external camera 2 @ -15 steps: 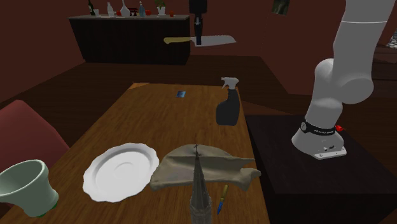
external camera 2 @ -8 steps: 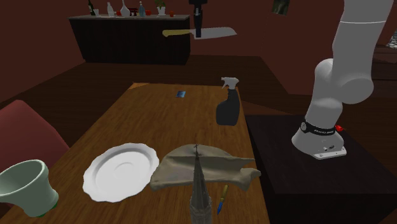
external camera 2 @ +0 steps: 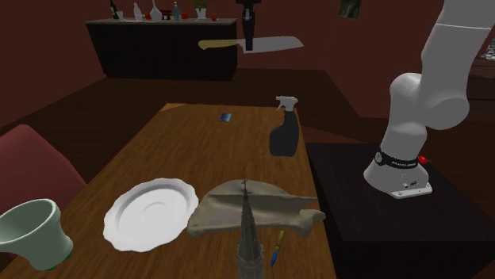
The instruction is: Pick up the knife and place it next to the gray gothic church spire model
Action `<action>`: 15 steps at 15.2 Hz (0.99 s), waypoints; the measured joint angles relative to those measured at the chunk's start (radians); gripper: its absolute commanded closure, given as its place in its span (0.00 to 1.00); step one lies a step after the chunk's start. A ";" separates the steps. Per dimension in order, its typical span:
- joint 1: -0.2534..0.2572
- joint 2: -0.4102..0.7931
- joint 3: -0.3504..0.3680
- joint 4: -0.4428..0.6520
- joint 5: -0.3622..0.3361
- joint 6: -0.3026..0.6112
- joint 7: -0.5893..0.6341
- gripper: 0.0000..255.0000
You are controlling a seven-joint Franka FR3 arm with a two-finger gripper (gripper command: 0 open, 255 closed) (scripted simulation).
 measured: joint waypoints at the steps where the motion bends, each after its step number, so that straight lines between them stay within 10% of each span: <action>1: 0.012 -0.013 0.014 -0.015 -0.001 0.002 0.027 1.00; 15: 0.159 -0.085 0.200 -0.109 0.022 0.024 0.360 1.00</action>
